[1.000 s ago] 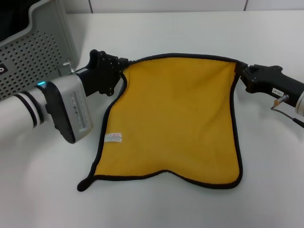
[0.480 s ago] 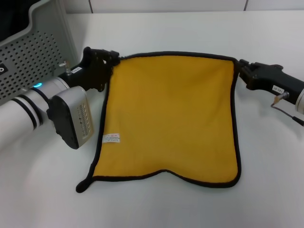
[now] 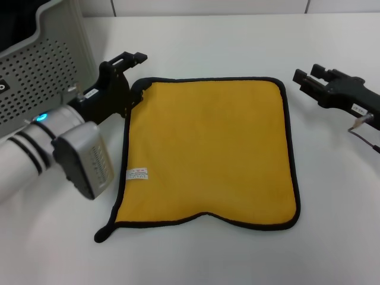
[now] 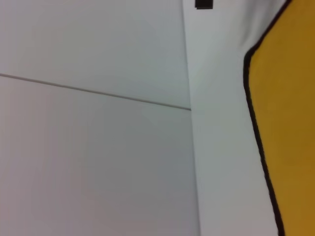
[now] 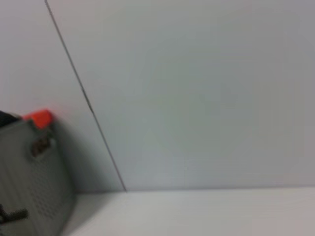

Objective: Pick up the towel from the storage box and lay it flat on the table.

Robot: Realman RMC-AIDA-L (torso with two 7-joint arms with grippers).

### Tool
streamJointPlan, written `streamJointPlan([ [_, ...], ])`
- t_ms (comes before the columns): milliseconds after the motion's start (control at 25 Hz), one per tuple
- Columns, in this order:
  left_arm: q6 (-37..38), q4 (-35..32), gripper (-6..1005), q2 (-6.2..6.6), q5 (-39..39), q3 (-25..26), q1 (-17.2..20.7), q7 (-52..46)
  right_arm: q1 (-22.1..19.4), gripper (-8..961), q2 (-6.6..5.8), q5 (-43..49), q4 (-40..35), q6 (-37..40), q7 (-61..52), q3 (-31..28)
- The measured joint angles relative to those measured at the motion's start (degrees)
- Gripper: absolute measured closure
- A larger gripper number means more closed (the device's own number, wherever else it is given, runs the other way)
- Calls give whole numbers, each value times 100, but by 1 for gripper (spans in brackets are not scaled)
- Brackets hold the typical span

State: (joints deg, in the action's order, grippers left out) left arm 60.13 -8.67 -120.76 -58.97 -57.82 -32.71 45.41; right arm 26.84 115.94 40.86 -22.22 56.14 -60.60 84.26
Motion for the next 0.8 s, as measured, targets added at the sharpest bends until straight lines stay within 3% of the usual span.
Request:
streamJointPlan([
  [120, 385, 1, 479, 0, 13, 37, 167, -197, -179, 492, -15, -16, -94, 534, 54, -66],
  [240, 901, -16, 381, 10, 87, 42, 330, -1033, -300, 427, -51, 21, -91, 1234, 223, -70],
  [360, 1509, -59, 286, 50, 69, 15, 486, -2699, -392, 362, -119, 126, -68, 1993, 358, -43],
  [440, 1838, -147, 288, 74, -69, 2, 583, -4060, -421, 319, -218, 401, -88, 2493, 286, -39],
  [560, 2145, -621, 290, 140, -687, -7, 756, -6332, -348, 96, -395, 949, -122, 3255, 53, -36],
  [680, 2561, -1113, 292, 209, -1455, -7, 820, -8043, -242, 87, -518, 1365, -142, 3841, -166, -34],
  [800, 3251, -1573, 295, 315, -2273, -9, 752, -9604, -163, 81, -552, 1707, -167, 4324, -214, -37],
])
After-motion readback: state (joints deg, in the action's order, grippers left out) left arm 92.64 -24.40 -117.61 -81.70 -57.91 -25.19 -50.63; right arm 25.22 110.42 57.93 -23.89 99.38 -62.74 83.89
